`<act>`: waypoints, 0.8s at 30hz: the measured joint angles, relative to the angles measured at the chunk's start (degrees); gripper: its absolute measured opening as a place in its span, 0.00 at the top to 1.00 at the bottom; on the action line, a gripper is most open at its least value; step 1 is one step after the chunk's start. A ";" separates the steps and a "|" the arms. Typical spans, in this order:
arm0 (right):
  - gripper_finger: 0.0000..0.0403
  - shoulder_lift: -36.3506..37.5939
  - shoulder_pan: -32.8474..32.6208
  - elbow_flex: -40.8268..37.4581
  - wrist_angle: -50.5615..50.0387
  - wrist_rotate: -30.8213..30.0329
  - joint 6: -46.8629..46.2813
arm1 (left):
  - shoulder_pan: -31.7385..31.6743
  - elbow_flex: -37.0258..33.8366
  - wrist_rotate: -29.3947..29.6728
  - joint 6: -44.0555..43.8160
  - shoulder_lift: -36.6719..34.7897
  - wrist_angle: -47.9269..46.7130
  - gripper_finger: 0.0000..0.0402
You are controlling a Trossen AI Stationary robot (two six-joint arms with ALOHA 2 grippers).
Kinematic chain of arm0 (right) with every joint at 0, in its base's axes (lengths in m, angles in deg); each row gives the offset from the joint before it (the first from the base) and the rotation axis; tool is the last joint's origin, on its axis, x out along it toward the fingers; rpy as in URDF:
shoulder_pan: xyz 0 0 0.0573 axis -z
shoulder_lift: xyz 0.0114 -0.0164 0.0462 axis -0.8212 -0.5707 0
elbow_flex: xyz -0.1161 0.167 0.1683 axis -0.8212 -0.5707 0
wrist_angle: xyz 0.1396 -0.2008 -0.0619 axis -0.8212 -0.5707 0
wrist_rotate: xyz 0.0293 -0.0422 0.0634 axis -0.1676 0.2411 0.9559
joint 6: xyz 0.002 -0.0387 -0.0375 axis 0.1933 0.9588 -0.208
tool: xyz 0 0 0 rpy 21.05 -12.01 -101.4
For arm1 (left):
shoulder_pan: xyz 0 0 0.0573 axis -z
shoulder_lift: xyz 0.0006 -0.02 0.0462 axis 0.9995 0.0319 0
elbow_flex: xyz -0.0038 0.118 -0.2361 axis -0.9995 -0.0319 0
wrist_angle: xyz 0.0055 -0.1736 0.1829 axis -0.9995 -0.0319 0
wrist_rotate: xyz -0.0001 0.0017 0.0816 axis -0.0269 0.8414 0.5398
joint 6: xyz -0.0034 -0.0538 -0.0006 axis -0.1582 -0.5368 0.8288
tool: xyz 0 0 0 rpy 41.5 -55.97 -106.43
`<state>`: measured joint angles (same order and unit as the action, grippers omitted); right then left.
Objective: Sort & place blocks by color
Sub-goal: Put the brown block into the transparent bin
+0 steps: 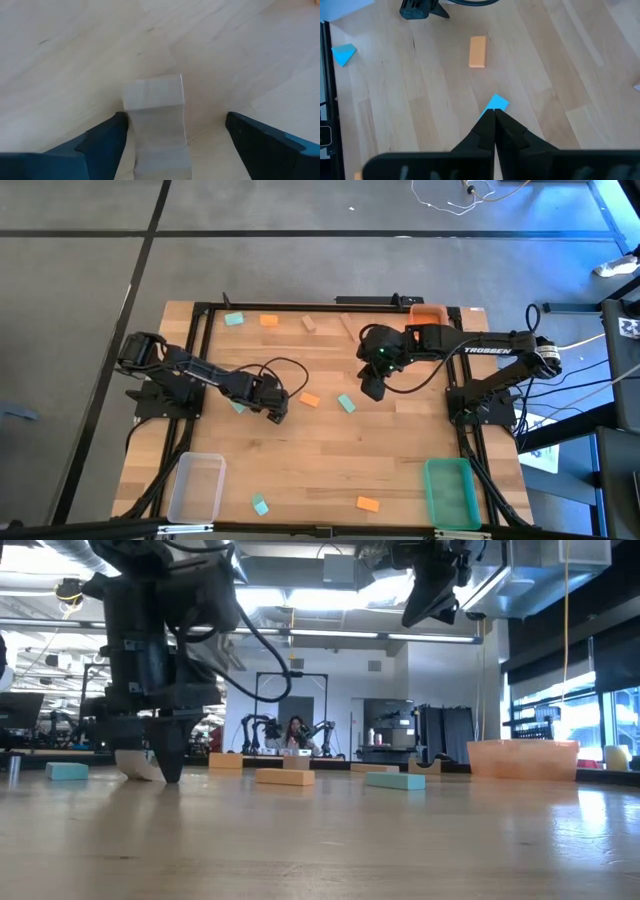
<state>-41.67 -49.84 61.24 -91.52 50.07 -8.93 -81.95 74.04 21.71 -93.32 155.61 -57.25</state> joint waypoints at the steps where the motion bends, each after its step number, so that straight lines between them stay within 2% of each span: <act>1: 0.99 0.00 -0.01 0.00 0.04 0.00 -0.04 | 0.00 -0.02 -0.17 -0.04 0.06 -0.25 0.19; 5: 0.99 0.00 0.00 0.00 0.02 0.00 -0.01 | -0.04 -0.09 -1.66 -0.13 0.17 -0.98 0.30; 16: 0.99 0.00 0.00 0.01 0.02 0.00 -0.01 | 0.41 -0.21 -5.25 1.06 -0.71 -0.81 0.68; 20: 0.99 0.00 -0.01 0.00 0.02 0.00 -0.03 | 1.29 1.01 -5.72 4.06 -1.73 -2.47 0.70; 24: 0.99 0.00 -0.01 0.01 0.00 0.00 0.06 | 2.72 4.18 -8.63 8.02 -3.99 -7.47 0.70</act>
<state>-41.67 -49.86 61.25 -91.52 50.07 -8.87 -79.24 78.22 13.08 -85.30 151.63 -64.72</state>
